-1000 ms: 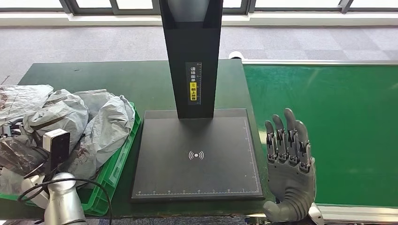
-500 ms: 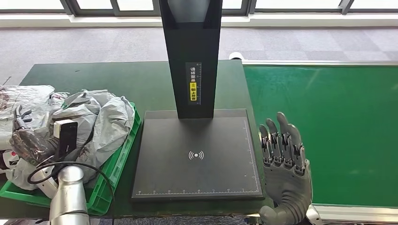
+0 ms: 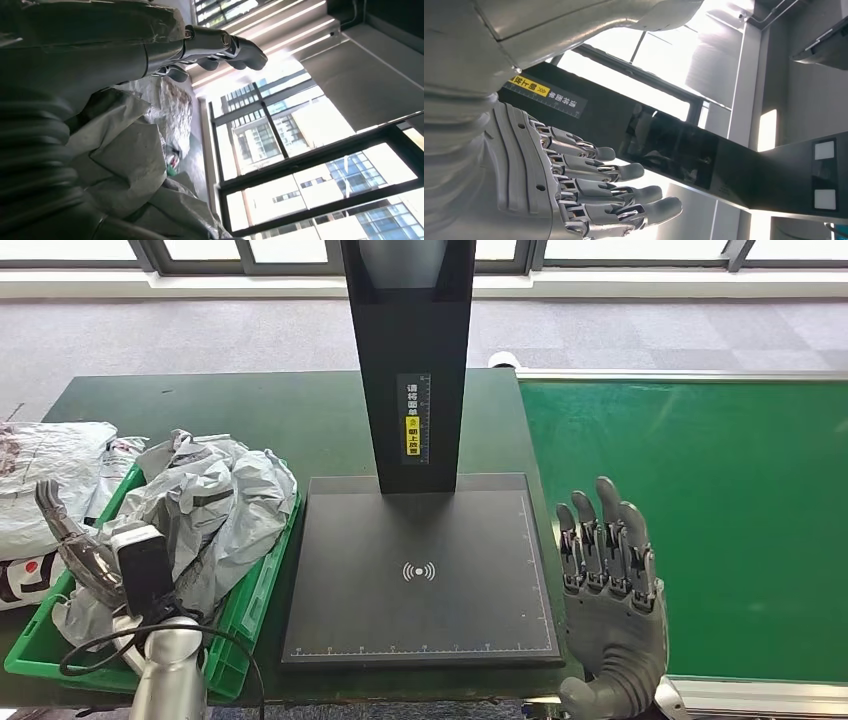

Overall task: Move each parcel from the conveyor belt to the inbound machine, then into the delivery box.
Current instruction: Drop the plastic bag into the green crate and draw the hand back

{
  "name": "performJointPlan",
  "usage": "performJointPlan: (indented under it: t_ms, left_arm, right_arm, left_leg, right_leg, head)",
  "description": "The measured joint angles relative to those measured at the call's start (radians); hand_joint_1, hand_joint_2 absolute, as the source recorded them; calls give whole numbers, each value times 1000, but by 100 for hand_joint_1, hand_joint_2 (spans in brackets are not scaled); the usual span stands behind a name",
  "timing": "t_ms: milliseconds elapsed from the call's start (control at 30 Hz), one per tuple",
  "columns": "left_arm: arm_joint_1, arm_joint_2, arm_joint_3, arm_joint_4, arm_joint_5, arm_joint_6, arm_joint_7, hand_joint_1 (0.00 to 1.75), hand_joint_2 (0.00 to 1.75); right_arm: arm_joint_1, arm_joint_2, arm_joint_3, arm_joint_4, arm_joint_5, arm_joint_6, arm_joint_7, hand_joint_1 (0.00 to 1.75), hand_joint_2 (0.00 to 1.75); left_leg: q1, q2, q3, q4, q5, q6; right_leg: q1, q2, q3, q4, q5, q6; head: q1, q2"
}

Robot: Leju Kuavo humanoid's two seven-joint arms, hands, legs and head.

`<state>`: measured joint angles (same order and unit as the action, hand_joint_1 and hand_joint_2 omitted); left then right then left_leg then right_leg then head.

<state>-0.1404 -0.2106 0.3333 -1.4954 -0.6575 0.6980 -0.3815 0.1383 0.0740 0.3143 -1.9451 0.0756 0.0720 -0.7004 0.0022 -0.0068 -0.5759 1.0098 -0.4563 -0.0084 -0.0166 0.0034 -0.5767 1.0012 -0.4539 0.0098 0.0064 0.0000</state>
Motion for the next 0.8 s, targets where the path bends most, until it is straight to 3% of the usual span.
performJointPlan:
  t_ms: [233, 567, 800]
  left_arm:
    - [124, 0, -139, -126, 106, -1, -17, 0, 0]
    - [163, 0, -181, -176, 111, 0, -21, 0, 0]
    - [201, -48, -181, -262, 146, 0, -187, 0, 0]
  right_arm:
    - [0, 0, 0, 0, 8, -3, 0, 0, 175]
    - [0, 0, 0, 0, 8, -3, 0, 0, 175]
    - [-1, 3, 0, -4, 17, -21, 0, 0, 175]
  left_leg:
    - [0, 1, -3, 0, -1, 1]
    - [1, 1, -4, 0, 0, 0]
    - [0, 0, -5, 0, -1, 1]
  right_leg:
    - [0, 0, -3, -1, 0, 1]
    - [1, 0, -4, 0, 0, 0]
    - [1, 0, -5, 0, 0, 1]
  head:
    - [0, 0]
    - [0, 0]
    - [0, 0]
